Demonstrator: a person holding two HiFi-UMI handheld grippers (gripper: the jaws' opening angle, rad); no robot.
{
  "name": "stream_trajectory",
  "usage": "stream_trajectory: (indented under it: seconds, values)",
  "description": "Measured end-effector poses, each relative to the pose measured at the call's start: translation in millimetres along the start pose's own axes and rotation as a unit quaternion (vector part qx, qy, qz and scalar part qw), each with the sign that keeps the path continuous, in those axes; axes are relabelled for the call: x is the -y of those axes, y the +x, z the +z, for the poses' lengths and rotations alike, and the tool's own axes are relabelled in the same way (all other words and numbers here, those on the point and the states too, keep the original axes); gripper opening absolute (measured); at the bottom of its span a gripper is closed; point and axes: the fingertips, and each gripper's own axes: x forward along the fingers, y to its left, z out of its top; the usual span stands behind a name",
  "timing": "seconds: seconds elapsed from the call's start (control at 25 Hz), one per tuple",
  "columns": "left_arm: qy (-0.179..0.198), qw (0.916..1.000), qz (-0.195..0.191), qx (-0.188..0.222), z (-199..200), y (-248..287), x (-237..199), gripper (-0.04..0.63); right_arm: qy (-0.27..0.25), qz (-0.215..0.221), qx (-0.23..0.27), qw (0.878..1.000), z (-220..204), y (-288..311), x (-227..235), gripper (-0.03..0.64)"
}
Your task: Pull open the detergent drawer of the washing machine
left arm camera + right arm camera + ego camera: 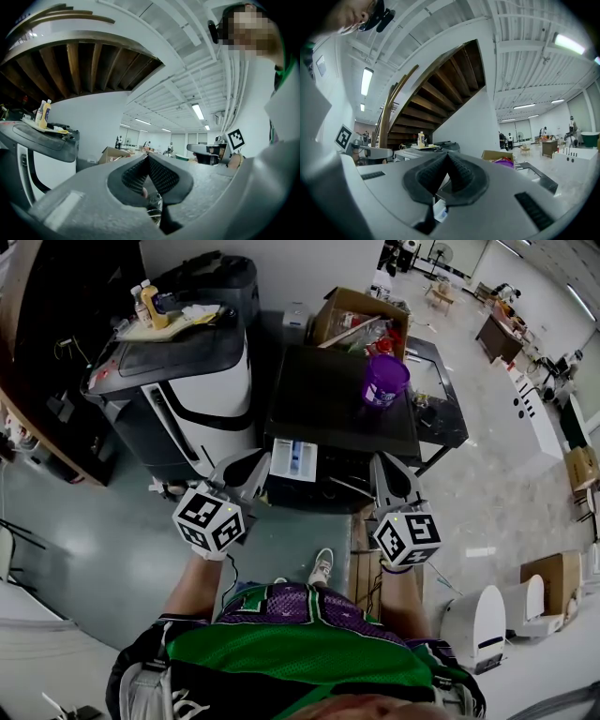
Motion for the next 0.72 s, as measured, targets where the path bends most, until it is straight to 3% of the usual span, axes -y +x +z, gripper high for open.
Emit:
stream_trajectory:
  seconds: [0.72]
  values:
    - [-0.01, 0.9999, -0.001, 0.001, -3.0, 3.9, -7.5, 0.015, 0.002, 0.002, 0.001, 1.0, 2.0, 8.0, -2.5, 0.0]
